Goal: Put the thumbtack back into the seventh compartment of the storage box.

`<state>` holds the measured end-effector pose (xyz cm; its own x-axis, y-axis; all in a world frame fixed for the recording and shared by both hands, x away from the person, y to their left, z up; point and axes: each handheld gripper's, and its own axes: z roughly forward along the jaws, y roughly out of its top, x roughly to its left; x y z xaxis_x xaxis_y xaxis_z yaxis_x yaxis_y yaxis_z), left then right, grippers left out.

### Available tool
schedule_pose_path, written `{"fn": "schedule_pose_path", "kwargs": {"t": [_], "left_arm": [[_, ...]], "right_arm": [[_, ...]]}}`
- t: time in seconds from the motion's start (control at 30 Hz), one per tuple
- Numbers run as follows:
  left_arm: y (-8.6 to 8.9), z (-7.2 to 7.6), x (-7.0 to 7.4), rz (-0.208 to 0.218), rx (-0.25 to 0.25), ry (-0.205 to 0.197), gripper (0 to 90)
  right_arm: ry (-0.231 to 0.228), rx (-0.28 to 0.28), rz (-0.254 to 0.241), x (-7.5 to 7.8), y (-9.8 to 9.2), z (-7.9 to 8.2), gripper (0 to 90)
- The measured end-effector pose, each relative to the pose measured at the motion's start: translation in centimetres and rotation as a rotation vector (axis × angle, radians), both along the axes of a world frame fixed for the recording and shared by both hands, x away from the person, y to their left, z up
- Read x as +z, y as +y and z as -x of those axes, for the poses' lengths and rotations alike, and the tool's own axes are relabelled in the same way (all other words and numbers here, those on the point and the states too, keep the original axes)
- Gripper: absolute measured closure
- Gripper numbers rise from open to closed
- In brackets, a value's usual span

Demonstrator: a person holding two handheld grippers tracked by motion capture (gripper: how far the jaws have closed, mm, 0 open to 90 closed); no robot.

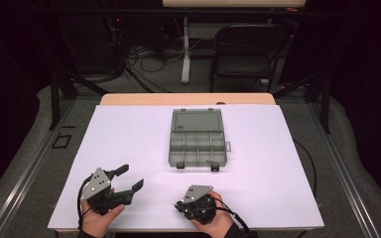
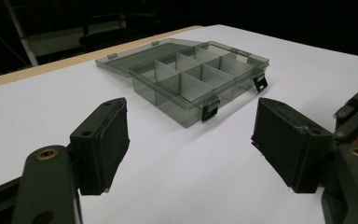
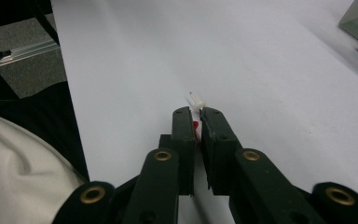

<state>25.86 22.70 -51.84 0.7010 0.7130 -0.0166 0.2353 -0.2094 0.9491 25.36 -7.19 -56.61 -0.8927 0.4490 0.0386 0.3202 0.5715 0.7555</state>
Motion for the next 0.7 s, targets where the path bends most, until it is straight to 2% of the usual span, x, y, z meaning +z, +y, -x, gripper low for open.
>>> {"fn": "schedule_pose_path", "kwargs": {"t": [0.13, 0.5, 0.7], "left_arm": [[-0.01, -0.01, -0.01, -0.001, 0.002, 0.0, 26.4], [0.01, -0.01, -0.01, 0.0, 0.004, 0.001, 26.6], [0.06, 0.0, 0.0, 0.004, 0.006, 0.001, 26.6]], "right_arm": [[-0.008, 0.01, 0.007, 0.03, 0.04, 0.08, 85.3], [0.019, -0.002, -0.005, 0.05, -0.07, -0.1, 85.7], [0.038, -0.022, -0.051, 0.74, -0.6, -0.27, 85.8]]}}
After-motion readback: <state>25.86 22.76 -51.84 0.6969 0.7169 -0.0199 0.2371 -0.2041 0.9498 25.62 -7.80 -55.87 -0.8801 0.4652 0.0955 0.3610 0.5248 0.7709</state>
